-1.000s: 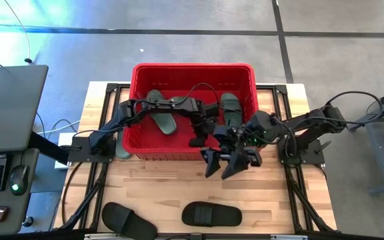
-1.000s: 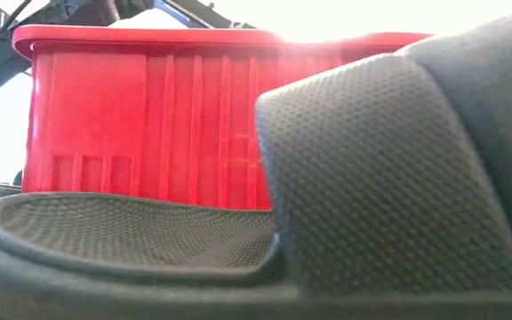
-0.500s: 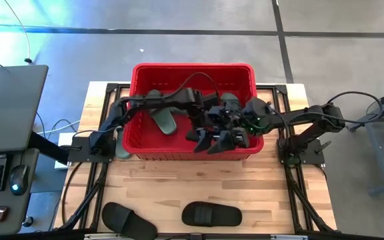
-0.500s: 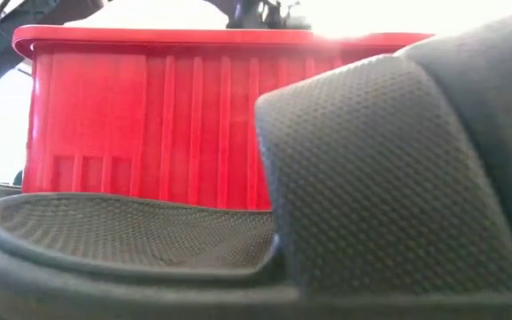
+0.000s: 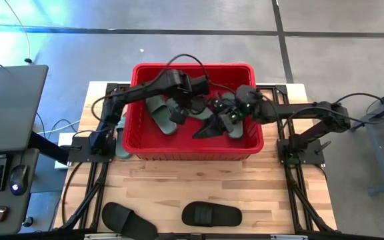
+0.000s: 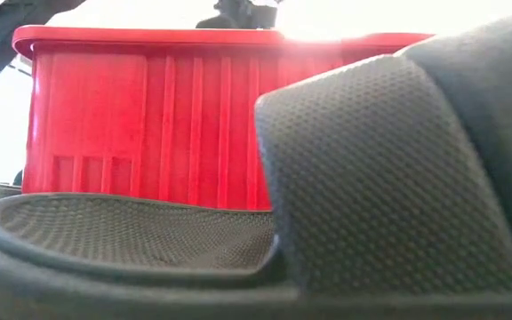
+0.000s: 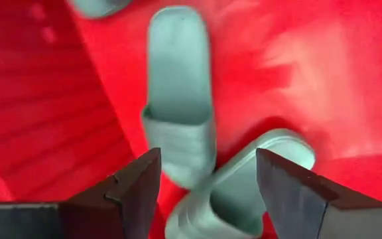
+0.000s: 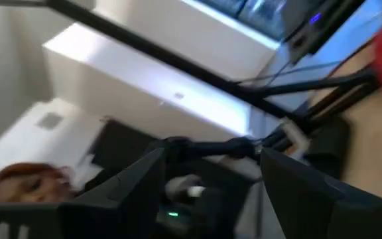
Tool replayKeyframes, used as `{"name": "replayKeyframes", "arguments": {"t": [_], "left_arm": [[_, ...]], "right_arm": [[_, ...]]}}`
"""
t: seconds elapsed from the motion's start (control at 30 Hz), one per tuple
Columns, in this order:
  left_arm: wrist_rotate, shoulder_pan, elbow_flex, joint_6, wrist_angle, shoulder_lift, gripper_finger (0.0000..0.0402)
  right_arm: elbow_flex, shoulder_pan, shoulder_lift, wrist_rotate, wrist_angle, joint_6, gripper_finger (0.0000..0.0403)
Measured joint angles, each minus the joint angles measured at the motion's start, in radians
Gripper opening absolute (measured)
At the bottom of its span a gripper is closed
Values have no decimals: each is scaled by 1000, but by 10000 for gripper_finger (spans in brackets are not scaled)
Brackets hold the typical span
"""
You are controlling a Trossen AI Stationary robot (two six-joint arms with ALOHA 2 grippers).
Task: Pick and place slides into bin
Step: Adjust the slides in the red bin
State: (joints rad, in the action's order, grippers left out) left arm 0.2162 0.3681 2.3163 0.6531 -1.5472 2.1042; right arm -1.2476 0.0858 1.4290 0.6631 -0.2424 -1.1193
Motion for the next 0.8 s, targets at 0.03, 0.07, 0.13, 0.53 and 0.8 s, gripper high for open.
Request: {"name": "replayKeyframes", "arguments": {"t": [0.03,0.07,0.13,0.53,0.8], "left_arm": [[1,11,1,-16,-5,-13,233],[2,19,1,-32,-6,-27,236],[-10,35,1,-56,7,-53,241],[-92,80,2,-109,153,-210,245],[-91,77,2,-166,189,-279,246]], "right_arm": [[0,8,-23,-8,44,25,238],[0,16,-46,-25,75,58,238],[-2,28,-98,-86,187,153,238],[0,64,-205,-717,1186,263,238],[0,191,-163,-638,952,557,238]]}}
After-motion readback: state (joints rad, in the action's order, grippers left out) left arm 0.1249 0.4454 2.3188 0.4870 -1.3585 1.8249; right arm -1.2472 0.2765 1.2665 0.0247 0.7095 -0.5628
